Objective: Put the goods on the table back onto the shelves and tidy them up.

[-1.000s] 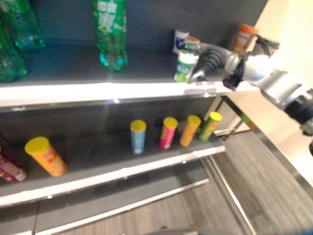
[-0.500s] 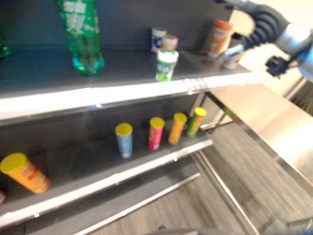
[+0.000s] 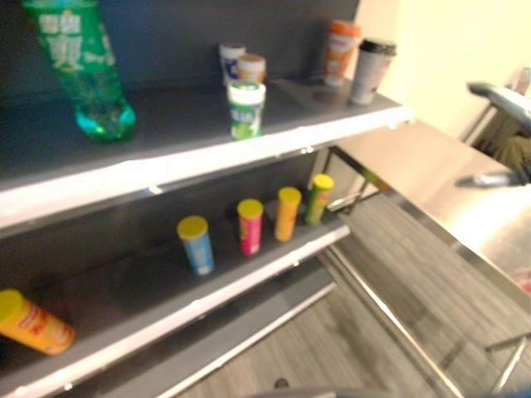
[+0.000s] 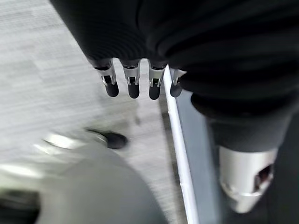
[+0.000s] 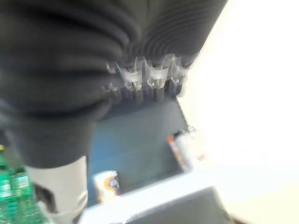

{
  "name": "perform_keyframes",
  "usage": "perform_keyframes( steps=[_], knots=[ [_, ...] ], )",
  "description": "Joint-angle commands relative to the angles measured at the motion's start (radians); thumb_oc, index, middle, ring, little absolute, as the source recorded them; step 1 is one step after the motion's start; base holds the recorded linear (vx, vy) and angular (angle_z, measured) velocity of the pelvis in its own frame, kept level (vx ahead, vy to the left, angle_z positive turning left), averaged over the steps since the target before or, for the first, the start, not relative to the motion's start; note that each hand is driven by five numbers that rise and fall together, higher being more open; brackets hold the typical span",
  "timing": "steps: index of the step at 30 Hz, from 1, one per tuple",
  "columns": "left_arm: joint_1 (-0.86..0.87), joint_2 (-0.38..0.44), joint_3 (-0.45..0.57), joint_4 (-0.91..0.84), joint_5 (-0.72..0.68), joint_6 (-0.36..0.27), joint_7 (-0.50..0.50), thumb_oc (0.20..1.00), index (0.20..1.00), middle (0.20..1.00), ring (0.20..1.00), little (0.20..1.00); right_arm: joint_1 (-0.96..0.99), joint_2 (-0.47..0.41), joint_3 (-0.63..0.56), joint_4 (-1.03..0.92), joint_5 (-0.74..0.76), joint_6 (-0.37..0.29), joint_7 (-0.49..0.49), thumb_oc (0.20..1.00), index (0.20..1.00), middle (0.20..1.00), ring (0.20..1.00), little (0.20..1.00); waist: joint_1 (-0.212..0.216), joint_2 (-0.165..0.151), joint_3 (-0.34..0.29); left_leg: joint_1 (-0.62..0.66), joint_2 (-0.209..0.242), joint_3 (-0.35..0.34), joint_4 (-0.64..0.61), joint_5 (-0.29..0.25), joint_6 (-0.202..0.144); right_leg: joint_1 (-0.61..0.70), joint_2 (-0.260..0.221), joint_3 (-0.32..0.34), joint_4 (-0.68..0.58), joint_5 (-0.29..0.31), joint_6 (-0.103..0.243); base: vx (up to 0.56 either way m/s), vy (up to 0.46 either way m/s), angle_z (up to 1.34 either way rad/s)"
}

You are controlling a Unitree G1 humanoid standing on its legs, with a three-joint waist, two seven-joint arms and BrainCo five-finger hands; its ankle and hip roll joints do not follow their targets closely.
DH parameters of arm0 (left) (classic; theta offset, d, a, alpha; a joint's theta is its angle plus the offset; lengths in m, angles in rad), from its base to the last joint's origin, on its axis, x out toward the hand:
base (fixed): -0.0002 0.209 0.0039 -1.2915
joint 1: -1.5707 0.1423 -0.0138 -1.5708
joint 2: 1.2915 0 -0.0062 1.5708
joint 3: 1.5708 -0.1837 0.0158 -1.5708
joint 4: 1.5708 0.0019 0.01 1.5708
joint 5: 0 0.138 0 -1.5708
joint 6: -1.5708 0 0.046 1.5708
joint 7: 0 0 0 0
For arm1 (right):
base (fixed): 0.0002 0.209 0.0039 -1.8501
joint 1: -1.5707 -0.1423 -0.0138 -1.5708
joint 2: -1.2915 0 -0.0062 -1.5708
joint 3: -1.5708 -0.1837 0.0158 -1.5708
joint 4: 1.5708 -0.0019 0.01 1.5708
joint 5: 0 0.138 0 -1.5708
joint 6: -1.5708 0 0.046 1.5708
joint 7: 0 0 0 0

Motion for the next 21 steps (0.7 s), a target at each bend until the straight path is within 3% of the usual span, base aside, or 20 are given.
perform_keyframes(
  steps=[1,2,3,5,6,7,11,14,15,16,17,19,20,21],
  knots=[
    [-0.046,0.023,-0.018,0.086,0.032,-0.019,-0.043,1.000,1.000,1.000,1.000,1.000,0.027,0.050,0.186,0.070,0.044,0.033,0.120,1.000,1.000,1.000,1.000,1.000,0.033,-0.016,-0.013,0.009,0.062,-0.062,0.001,-0.070,-0.063,0.039,-0.046,0.024,0.008,-0.033,0.068,-0.09,0.018,-0.18],
    [-0.044,0.025,-0.014,0.086,0.032,-0.019,-0.043,1.000,1.000,1.000,1.000,1.000,0.013,0.050,0.200,0.077,0.043,0.031,0.120,1.000,1.000,1.000,1.000,1.000,0.029,-0.018,-0.014,0.009,0.062,-0.062,0.001,-0.070,-0.062,0.040,-0.046,0.024,0.008,-0.033,0.068,-0.10,0.009,-0.16],
    [-0.052,0.031,-0.015,0.084,0.029,-0.017,-0.047,1.000,1.000,1.000,1.000,1.000,-0.011,0.073,0.346,0.110,0.030,0.060,0.177,1.000,1.000,1.000,1.000,1.000,0.045,-0.015,-0.008,0.007,0.060,-0.068,0.001,-0.069,-0.063,0.040,-0.049,0.017,0.008,-0.036,0.066,-0.04,-0.004,-0.04],
    [-0.063,0.039,-0.018,0.081,0.026,-0.013,-0.048,1.000,1.000,1.000,1.000,1.000,-0.117,0.139,0.555,0.209,0.030,0.088,0.200,1.000,1.000,1.000,1.000,1.000,0.056,-0.014,-0.002,0.008,0.059,-0.075,0.001,-0.067,-0.063,0.042,-0.054,0.008,0.008,-0.038,0.063,-0.03,-0.004,-0.01],
    [-0.062,0.040,-0.016,0.081,0.026,-0.013,-0.048,1.000,1.000,1.000,1.000,1.000,-0.121,0.139,0.558,0.211,0.030,0.088,0.200,1.000,1.000,1.000,1.000,1.000,0.055,-0.015,-0.002,0.008,0.059,-0.076,0.001,-0.067,-0.063,0.043,-0.054,0.008,0.008,-0.038,0.063,-0.02,-0.008,0.05],
    [-0.076,0.047,-0.042,0.077,0.025,-0.010,-0.045,1.000,1.000,1.000,1.000,1.000,-0.215,0.236,0.745,0.331,0.044,0.122,0.228,1.000,1.000,1.000,1.000,1.000,0.076,-0.010,0.005,0.009,0.058,-0.085,0.001,-0.064,-0.062,0.048,-0.058,-0.002,0.008,-0.042,0.059,-0.01,-0.010,0.05],
    [-0.102,0.056,-0.100,0.060,0.034,-0.009,-0.016,1.000,1.000,1.000,1.000,1.000,-0.352,0.454,0.985,0.645,-0.001,0.178,0.210,1.000,1.000,1.000,1.000,1.000,0.108,-0.006,0.009,0.005,0.056,-0.106,0.001,-0.062,-0.061,0.055,-0.067,-0.027,0.008,-0.051,0.053,0.00,-0.017,0.19],
    [-0.111,0.052,-0.134,0.054,0.027,-0.014,0.005,1.000,1.000,1.000,1.000,1.000,-0.384,0.611,1.027,0.868,0.013,0.196,0.153,1.000,1.000,1.000,1.000,1.000,0.128,-0.002,0.010,0.004,0.054,-0.120,0.001,-0.060,-0.060,0.060,-0.069,-0.035,0.008,-0.055,0.049,0.01,-0.022,0.15],
    [-0.128,0.051,-0.156,0.051,-0.007,-0.023,0.031,1.000,1.000,1.000,1.000,1.000,-0.433,0.785,1.015,1.194,0.015,0.199,0.062,1.000,1.000,1.000,1.000,1.000,0.149,0.002,0.015,0.007,0.052,-0.135,0.001,-0.061,-0.058,0.068,-0.068,-0.041,0.008,-0.058,0.046,0.02,-0.032,0.30],
    [-0.130,0.053,-0.155,0.051,-0.007,-0.023,0.031,1.000,1.000,1.000,1.000,1.000,-0.437,0.790,1.016,1.200,0.014,0.195,0.061,1.000,1.000,1.000,1.000,1.000,0.147,-0.002,0.014,0.003,0.051,-0.135,0.001,-0.058,-0.058,0.065,-0.069,-0.041,0.008,-0.057,0.046,0.02,-0.044,0.27],
    [-0.150,0.059,-0.167,0.055,-0.041,-0.030,0.062,1.000,1.000,1.000,1.000,1.000,-0.475,0.939,0.928,1.507,0.055,0.199,-0.029,1.000,1.000,1.000,1.000,1.000,0.169,0.003,0.018,0.002,0.049,-0.153,0.001,-0.055,-0.056,0.069,-0.071,-0.051,0.008,-0.060,0.045,0.01,-0.021,0.30],
    [-0.208,0.071,-0.192,0.045,-0.056,-0.041,0.112,1.000,1.000,1.000,1.000,1.000,-0.485,0.985,0.899,1.586,0.065,0.195,-0.067,1.000,1.000,1.000,1.000,1.000,0.172,0.010,0.018,-0.002,0.048,-0.160,0.001,-0.053,-0.054,0.068,-0.071,-0.053,0.008,-0.062,0.046,0.03,-0.019,0.25],
    [-0.272,0.090,-0.227,0.020,-0.080,-0.040,0.098,1.000,1.000,1.000,1.000,1.000,-0.498,1.046,0.794,1.775,0.144,0.225,-0.099,1.000,1.000,1.000,1.000,1.000,0.172,0.024,0.016,-0.002,0.049,-0.168,0.001,-0.055,-0.053,0.074,-0.071,-0.058,0.008,-0.066,0.044,0.05,-0.006,0.15],
    [-0.287,0.094,-0.238,0.012,-0.082,-0.036,0.104,1.000,1.000,1.000,1.000,1.000,-0.497,1.054,0.746,1.834,0.183,0.221,-0.123,1.000,1.000,1.000,1.000,1.000,0.172,0.030,0.017,-0.002,0.049,-0.174,0.001,-0.055,-0.053,0.076,-0.070,-0.061,0.008,-0.069,0.044,0.06,0.005,0.17]
  ],
)
